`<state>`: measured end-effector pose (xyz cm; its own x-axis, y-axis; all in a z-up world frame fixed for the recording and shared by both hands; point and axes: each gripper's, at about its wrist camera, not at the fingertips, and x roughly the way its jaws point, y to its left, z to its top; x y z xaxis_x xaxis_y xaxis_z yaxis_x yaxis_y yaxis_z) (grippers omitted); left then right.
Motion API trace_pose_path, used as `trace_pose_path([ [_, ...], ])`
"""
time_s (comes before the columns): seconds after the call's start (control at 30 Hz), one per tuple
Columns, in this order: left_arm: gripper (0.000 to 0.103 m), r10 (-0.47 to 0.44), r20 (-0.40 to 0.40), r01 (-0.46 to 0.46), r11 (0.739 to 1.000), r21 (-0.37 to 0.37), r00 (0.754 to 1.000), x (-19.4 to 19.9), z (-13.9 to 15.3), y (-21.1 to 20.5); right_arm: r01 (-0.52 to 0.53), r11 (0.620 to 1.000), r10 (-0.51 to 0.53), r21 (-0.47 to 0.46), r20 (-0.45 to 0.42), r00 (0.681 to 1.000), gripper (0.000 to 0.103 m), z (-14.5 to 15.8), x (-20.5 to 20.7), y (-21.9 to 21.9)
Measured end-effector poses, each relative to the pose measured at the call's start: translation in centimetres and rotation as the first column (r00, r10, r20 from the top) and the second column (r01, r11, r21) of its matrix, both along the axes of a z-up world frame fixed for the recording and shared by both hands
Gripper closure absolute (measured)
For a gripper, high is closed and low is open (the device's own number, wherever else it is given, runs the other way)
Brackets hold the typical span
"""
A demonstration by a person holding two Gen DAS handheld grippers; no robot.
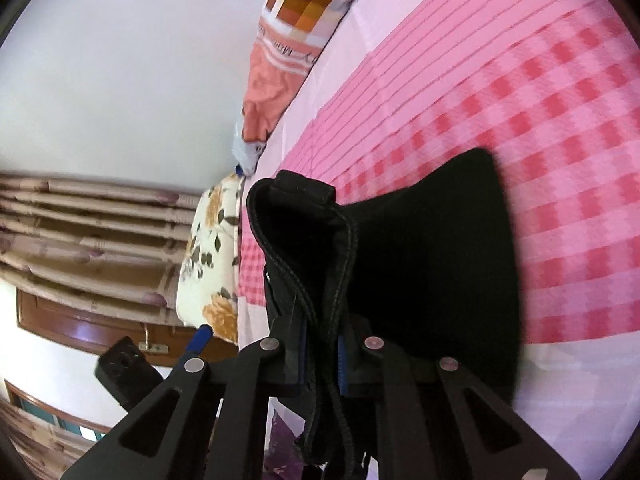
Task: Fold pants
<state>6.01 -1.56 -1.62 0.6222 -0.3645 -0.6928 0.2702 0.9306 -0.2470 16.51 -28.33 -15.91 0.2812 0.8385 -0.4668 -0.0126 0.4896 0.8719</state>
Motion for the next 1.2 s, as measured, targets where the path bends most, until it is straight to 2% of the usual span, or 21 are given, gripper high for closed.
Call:
trace_pose_path([
  [0.13,0.042,0.02,-0.043,-0.02,1.0,-0.01,0.999,0.7,-1.1,0.5,0.045,0.999,-0.045,0.022,-0.021,0.999,0.091,-0.5,-0.7,-2.2],
  [0.3,0.041,-0.003,-0.071,0.002,1.0,-0.004,0.997,0.8,-2.3,-0.5,0.111,0.993,-0.108,0.048,-0.067,0.992,0.091,-2.2,-1.1,-4.5],
  [0.47,0.04,-0.03,-0.088,0.032,0.999,0.024,0.996,0.8,-3.1,-1.7,0.124,0.99,-0.117,0.072,-0.102,0.988,0.091,-3.4,-1.7,-5.3],
  [0.77,0.037,-0.011,-0.134,0.012,1.0,0.006,0.991,1.2,-4.1,-1.3,0.135,0.986,-0.121,0.096,-0.139,0.983,0.091,-4.6,-1.8,-5.5],
  [0.83,0.037,-0.01,-0.144,0.009,1.0,-0.002,0.989,1.2,-4.2,-1.1,0.134,0.987,-0.119,0.095,-0.145,0.982,0.089,-4.7,-1.8,-5.6],
  [0.9,0.037,-0.006,-0.147,0.006,1.0,-0.002,0.989,1.2,-4.3,-1.1,0.142,0.987,-0.128,0.079,-0.161,0.979,0.083,-4.9,-1.8,-6.0],
  [1.0,0.037,-0.007,-0.155,0.006,1.0,-0.002,0.988,1.3,-4.2,-1.0,0.168,0.985,-0.161,0.037,-0.14,0.977,0.081,-3.8,-2.2,-7.2],
  [1.07,0.037,-0.006,-0.145,0.005,1.0,-0.008,0.989,1.2,-4.0,-0.8,0.189,0.982,-0.188,-0.004,-0.097,0.977,0.081,-2.0,-3.3,-8.1],
  [1.1,0.037,-0.006,-0.139,0.005,1.0,-0.01,0.99,1.1,-3.8,-0.7,0.199,0.98,-0.198,0.001,-0.075,0.977,0.081,-0.9,-4.1,-8.4],
  [1.2,0.036,-0.005,-0.127,0.001,1.0,-0.029,0.992,1.0,-3.2,-0.4,0.199,0.975,-0.197,0.093,-0.039,0.98,0.081,1.6,-7.4,-8.3],
])
